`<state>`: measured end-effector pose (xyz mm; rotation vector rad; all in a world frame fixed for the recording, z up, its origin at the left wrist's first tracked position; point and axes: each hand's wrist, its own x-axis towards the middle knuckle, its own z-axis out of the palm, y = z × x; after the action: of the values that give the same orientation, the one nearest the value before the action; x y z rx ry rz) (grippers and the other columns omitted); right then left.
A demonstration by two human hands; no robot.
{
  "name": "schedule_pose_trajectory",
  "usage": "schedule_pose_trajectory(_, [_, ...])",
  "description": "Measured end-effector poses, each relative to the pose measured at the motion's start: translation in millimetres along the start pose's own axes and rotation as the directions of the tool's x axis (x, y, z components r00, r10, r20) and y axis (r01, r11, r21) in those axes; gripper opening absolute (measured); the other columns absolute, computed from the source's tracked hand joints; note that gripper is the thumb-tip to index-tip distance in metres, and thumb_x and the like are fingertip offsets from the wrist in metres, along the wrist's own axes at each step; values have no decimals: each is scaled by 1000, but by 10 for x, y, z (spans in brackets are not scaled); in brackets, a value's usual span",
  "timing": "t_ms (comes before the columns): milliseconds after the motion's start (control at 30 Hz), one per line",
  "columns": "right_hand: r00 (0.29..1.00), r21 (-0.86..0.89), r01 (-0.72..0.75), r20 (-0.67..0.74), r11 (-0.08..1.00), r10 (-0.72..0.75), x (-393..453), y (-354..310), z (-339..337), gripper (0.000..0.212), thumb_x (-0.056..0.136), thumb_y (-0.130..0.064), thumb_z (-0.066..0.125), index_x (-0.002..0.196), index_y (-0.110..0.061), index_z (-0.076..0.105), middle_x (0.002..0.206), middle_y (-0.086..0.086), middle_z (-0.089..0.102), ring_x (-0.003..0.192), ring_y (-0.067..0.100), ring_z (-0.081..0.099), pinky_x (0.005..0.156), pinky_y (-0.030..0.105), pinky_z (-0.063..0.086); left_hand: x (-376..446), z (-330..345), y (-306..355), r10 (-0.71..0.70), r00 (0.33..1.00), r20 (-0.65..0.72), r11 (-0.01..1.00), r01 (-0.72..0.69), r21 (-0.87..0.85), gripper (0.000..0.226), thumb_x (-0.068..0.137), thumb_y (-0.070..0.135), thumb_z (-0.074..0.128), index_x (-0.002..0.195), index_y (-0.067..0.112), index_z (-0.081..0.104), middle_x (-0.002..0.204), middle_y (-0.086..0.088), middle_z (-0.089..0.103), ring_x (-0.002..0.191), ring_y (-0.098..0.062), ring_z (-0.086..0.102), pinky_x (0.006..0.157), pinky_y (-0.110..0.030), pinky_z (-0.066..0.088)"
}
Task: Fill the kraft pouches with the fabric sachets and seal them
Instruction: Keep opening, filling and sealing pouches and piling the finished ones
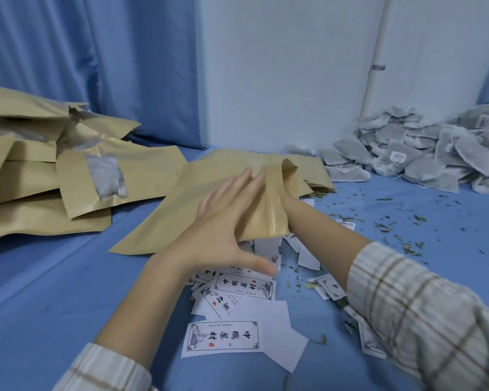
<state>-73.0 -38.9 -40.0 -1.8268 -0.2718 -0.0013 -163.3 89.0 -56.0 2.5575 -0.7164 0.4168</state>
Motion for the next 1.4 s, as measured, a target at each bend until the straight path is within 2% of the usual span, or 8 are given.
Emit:
schedule_pose_trajectory(267, [984,-403,165,128,900,-123,-191,-300,-216,16,93,-4,45,86,-7,59,88,11,59,90,26,55,83,35,46,-52,62,-72,145,873,-465,987,-97,125,56,85,-5,62,135,17,52,142,4,48,132,-15,44,106,-36,39])
schedule_pose_trajectory(367, [929,-516,366,257,775,-267,-277,-503,-471,38,92,-22,50,57,-7,48,57,3,46,56,12,42,54,25,31,22,-107,-18,31,816,-576,989,-107,-98,62,82,-19,53,127,23,57,128,11,58,122,0,51,103,-18,38])
schedule_pose_trajectory(567, [841,-402,480,462,780,-280,-503,-1014,-922,82,79,-70,42,89,10,58,76,14,53,69,24,47,68,35,36,244,-594,238,-196,768,-610,900,-106,-423,45,91,1,56,102,44,61,96,40,62,95,22,53,83,0,36])
schedule_pose_trajectory(667, [815,-522,517,542,679,-204,-509,-1314,-983,53,78,-55,64,66,-4,55,62,-5,49,64,11,46,64,25,33,413,-799,443,-182,772,-609,892,-131,-433,35,91,4,58,98,38,64,95,25,67,91,10,59,87,-12,43])
schedule_pose_trajectory(867, [821,-550,570,357,611,-445,-523,-1811,-1309,28,71,-46,74,60,-25,60,50,-16,44,51,1,41,45,12,28,631,-1138,665,-240,808,-538,743,-204,-638,22,90,2,58,94,22,67,82,14,72,78,-2,66,70,-17,50])
schedule_pose_trajectory(1100, [783,-523,560,84,642,-616,-427,-1958,-1876,44,47,-70,67,67,-31,68,84,-5,60,80,7,53,71,23,39,846,-1395,687,-437,785,-439,517,-180,-837,15,83,5,64,95,11,70,88,-2,74,78,-18,69,72,-30,55])
schedule_pose_trajectory(1267, [809,-507,543,103,669,-578,-283,-1961,-1963,24,63,-51,75,61,-29,66,63,-12,60,60,-5,50,52,7,35,1005,-1419,797,-360,884,-298,476,-100,-874,52,66,37,73,106,5,69,106,-10,71,96,-22,68,85,-34,53])
schedule_pose_trajectory(1400, [815,-543,535,129,647,-565,-130,-1967,-2002,23,68,-48,74,59,-30,64,53,-18,53,53,-4,46,46,6,31,1126,-1432,815,-508,808,-297,470,-28,-882,37,68,38,76,88,8,71,86,-3,74,75,-15,69,73,-29,55])
